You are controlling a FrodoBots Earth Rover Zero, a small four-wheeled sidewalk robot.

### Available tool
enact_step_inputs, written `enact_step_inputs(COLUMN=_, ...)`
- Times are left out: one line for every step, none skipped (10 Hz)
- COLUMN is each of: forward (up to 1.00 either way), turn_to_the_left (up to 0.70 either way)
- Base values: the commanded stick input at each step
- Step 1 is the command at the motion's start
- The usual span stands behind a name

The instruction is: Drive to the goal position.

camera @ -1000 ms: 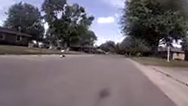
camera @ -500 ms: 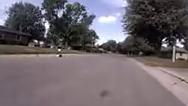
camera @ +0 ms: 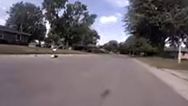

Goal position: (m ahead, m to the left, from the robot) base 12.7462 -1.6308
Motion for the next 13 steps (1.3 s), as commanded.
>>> enact_step_inputs(forward=1.00, turn_to_the_left=0.03)
enact_step_inputs(forward=1.00, turn_to_the_left=0.03)
enact_step_inputs(forward=1.00, turn_to_the_left=0.03)
enact_step_inputs(forward=1.00, turn_to_the_left=0.03)
enact_step_inputs(forward=1.00, turn_to_the_left=0.03)
enact_step_inputs(forward=1.00, turn_to_the_left=0.03)
enact_step_inputs(forward=1.00, turn_to_the_left=0.03)
enact_step_inputs(forward=1.00, turn_to_the_left=0.03)
enact_step_inputs(forward=1.00, turn_to_the_left=0.03)
enact_step_inputs(forward=1.00, turn_to_the_left=0.03)
enact_step_inputs(forward=1.00, turn_to_the_left=0.03)
enact_step_inputs(forward=1.00, turn_to_the_left=0.03)
enact_step_inputs(forward=1.00, turn_to_the_left=0.03)
